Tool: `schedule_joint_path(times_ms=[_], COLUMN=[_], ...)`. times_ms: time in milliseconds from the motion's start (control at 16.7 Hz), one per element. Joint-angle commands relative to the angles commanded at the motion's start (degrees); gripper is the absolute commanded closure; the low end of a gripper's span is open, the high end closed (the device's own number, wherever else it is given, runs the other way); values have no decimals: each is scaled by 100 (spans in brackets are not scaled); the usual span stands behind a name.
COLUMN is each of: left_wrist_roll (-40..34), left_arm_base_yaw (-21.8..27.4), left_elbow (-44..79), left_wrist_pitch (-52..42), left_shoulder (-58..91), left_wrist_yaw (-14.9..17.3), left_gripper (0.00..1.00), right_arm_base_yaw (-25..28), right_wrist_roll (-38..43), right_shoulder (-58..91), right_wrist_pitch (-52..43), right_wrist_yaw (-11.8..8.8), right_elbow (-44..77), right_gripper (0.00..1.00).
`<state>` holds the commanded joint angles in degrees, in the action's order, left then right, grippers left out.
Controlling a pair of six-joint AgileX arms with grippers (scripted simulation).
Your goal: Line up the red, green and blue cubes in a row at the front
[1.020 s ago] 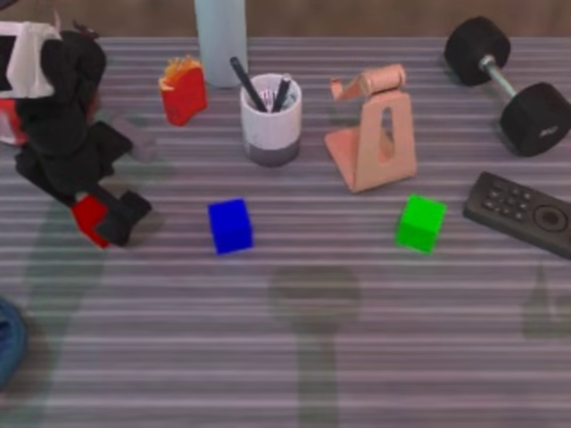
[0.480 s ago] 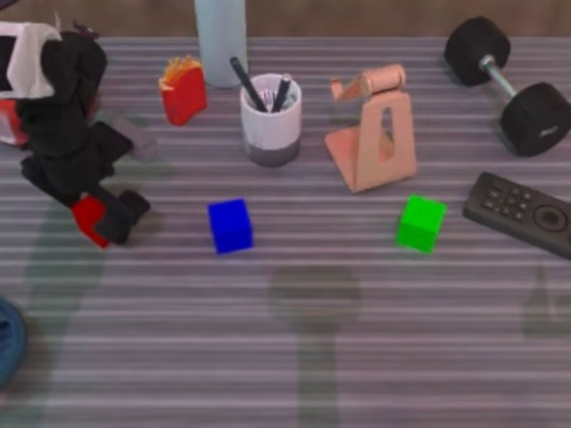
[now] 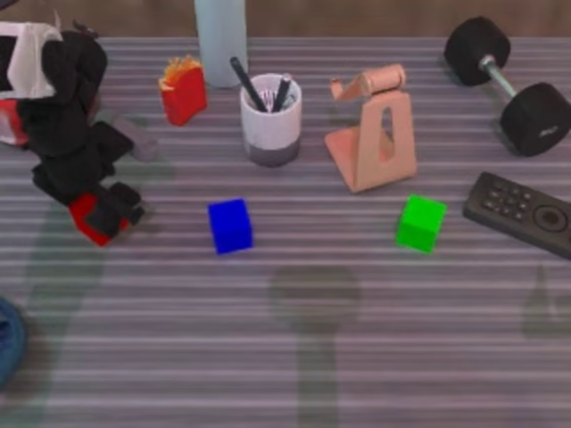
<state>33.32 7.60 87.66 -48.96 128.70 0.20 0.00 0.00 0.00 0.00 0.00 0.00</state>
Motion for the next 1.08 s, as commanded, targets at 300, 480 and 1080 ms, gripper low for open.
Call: schedule_joint_path(times_ms=[300, 480, 1080], left_wrist_roll=[0, -45, -64], left_arm_base_yaw=[0, 2, -108], left_elbow=[0, 58, 911], left_wrist_pitch=[0, -124, -1469], left_shoulder=[0, -197, -685], left_wrist_yaw=[0, 80, 75], left_gripper=[100, 100, 100], right_arm_base_yaw=[0, 0, 0], right_wrist_roll=[0, 0, 0], right_shoulder=[0, 0, 0], right_wrist_pitch=[0, 0, 0], right_wrist_yaw=[0, 0, 0], right_elbow=[0, 0, 0], right_gripper=[0, 0, 0])
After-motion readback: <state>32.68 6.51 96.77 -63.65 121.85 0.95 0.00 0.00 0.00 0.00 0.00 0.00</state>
